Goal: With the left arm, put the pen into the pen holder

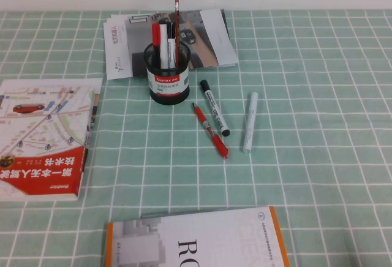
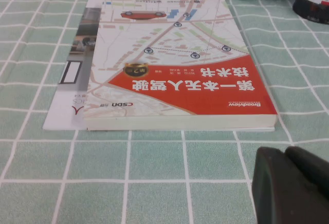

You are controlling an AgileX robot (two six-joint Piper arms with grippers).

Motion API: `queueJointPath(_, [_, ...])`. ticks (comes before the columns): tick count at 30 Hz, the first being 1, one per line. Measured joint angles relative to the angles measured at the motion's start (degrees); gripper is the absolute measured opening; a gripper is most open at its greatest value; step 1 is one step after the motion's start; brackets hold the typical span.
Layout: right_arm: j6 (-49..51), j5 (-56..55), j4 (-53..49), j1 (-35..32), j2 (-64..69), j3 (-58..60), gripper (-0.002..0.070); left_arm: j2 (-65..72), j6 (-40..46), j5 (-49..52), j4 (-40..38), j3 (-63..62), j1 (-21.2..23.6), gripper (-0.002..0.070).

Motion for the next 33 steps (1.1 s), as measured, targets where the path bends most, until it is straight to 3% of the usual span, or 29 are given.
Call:
queueJointPath(15, [0.0, 0.0, 0.0, 0.0, 0.0, 0.0, -0.0020, 0.0, 0.0, -2.3, -0.1, 0.3, 0.0, -0.0003])
queueJointPath(33, [0.0, 0.0, 0.0, 0.0, 0.0, 0.0, -0.0020, 0.0, -11.7, -10.5, -16.3, 0.3, 0.0, -0.0003])
